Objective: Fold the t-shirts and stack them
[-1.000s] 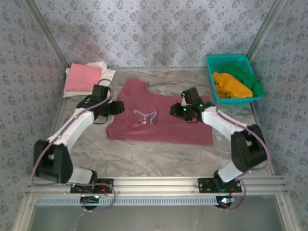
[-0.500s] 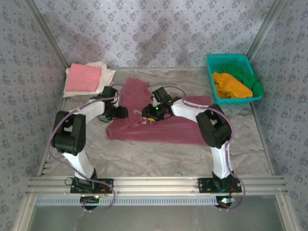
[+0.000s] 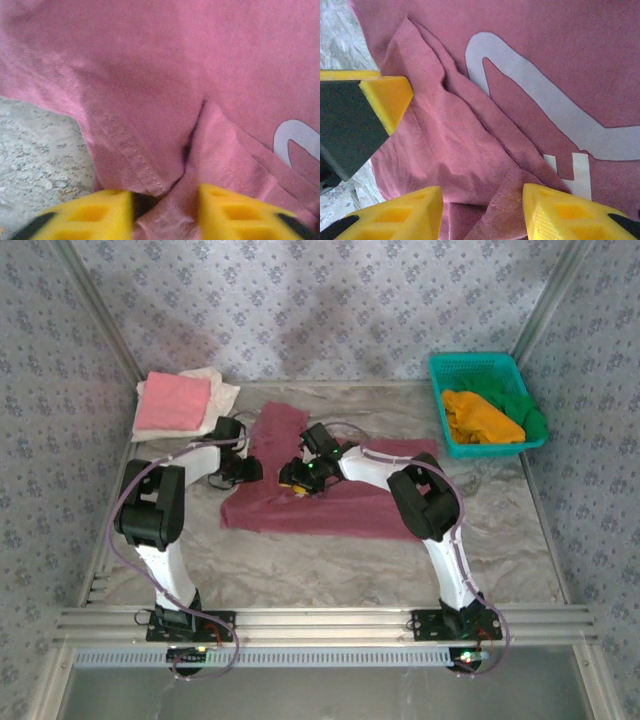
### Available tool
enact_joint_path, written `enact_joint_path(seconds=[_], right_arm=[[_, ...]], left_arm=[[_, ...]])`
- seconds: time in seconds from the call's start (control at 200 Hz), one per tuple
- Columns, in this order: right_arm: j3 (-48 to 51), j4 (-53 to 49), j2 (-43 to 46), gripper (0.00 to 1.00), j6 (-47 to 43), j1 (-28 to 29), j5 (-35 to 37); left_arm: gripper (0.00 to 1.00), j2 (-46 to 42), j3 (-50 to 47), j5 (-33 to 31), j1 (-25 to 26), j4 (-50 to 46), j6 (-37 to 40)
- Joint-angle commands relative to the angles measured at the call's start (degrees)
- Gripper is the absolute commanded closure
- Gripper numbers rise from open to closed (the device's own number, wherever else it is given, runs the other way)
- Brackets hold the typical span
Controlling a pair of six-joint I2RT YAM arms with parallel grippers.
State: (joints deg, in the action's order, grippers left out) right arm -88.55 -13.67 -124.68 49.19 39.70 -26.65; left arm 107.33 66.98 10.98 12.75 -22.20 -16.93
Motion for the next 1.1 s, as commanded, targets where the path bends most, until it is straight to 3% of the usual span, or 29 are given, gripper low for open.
enact_joint_path(seconds=[0.0, 0.125, 0.16, 0.405, 0.715, 1.094], right_arm=[[-1.97, -2.25, -0.85, 0.52, 1.61, 0.36, -0.09], [-0.67, -1.11, -0.03, 0.56, 2.47, 0.24, 1.41], [-0.73, -0.94, -0.18, 0.59, 2.58, 0.15, 1.67], [-0.75, 0.61, -0.48, 1.0, 3.05, -0.17, 3.32], [1.85, 1.29, 5.53, 1.0, -0.39, -0.9, 8.5], [-4.06, 2.93, 4.42, 1.0, -10.62, -1.91, 9.54]], left_arm=[[0.84, 0.67, 0.43, 0.8, 0.01, 0.62, 0.33], [1.0, 0.01, 1.04, 0.62, -0.01, -0.19, -0.1], [1.0, -0.32, 1.09, 0.46, -0.01, -0.34, -0.42], [1.0, -3.51, 0.51, 0.0, -0.01, -1.35, -1.24], [1.0, -7.97, -1.3, -1.74, -0.1, -2.15, -1.62], [1.0, -7.89, -1.9, -2.38, -0.62, -1.36, -1.97]])
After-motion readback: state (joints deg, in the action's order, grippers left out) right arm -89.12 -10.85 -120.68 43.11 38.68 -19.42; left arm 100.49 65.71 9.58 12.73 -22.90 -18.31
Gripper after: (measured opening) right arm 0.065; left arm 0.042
